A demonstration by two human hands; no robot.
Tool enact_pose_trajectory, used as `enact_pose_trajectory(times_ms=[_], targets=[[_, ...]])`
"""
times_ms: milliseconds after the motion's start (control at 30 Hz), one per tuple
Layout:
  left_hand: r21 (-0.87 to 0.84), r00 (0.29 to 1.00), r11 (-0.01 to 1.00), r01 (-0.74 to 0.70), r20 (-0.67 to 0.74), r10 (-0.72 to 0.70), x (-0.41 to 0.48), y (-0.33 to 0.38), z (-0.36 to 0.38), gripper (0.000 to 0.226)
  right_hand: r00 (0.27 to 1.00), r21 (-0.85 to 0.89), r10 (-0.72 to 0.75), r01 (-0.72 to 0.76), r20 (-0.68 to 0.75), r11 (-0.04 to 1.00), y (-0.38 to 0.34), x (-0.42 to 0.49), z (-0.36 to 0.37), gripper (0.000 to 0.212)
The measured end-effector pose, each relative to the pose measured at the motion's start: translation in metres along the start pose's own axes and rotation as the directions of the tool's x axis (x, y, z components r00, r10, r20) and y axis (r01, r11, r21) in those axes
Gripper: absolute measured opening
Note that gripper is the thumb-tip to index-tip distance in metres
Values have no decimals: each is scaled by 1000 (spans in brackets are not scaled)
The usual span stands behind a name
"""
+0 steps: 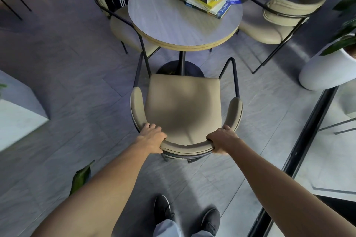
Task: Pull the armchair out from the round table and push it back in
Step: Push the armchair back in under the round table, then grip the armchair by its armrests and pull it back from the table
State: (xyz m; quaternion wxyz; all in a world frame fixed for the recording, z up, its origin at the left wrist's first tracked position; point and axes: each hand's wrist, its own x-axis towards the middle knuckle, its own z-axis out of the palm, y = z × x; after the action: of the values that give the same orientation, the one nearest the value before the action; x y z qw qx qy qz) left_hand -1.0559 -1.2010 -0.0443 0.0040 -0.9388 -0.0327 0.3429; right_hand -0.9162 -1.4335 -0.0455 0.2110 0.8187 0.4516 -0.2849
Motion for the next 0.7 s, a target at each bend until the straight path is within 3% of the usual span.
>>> enact_pose_trajectory(times_ms=[100,267,467,700], targets=[[-63,999,998,-9,51,12,-6,-1,-14,59,1000,25,-3,2,24,1000,-2,-6,-10,24],[-177,1000,984,20,17,-17,-22,-2,-73,70,1000,201,-7,3,15,980,13,-29,-47,61],[-234,971,971,49,-217,-101,-7,10,-168,56,968,202,94,-46,-232,978,79,-69,-128,48],[-143,882,989,32,-462,-95,39,87,-319,31,909,155,179,-129,-375,979,221,-114,-187,45]])
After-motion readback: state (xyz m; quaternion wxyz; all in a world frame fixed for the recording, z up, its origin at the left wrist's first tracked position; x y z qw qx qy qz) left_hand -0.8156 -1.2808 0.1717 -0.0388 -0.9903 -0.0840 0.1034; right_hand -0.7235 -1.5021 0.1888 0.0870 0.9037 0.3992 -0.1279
